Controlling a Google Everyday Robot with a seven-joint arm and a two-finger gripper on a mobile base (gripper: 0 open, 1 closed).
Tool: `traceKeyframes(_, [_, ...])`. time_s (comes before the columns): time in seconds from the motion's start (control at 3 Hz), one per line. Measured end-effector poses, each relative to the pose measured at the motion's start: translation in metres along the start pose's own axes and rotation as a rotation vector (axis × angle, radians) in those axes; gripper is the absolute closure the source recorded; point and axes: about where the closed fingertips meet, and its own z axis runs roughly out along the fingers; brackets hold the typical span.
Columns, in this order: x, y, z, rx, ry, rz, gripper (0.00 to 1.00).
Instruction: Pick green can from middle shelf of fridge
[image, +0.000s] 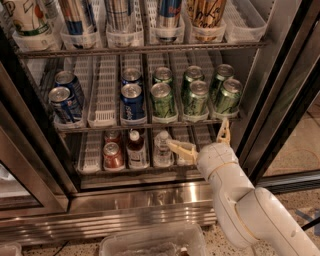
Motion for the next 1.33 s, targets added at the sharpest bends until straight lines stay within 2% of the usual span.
traceKeyframes(0.33, [0.0,0.0,0.0,-0.002,-0.004,-0.002,0.0])
traceKeyframes(0.67, [0.003,-0.002,0.003,0.019,0.001,0.011,0.0])
traceKeyframes(1.0, [0.001,-0.005,0.012,0.048,-0.006,0.059,0.0])
traceKeyframes(1.33, [0.001,-0.005,0.012,0.048,-0.006,0.059,0.0])
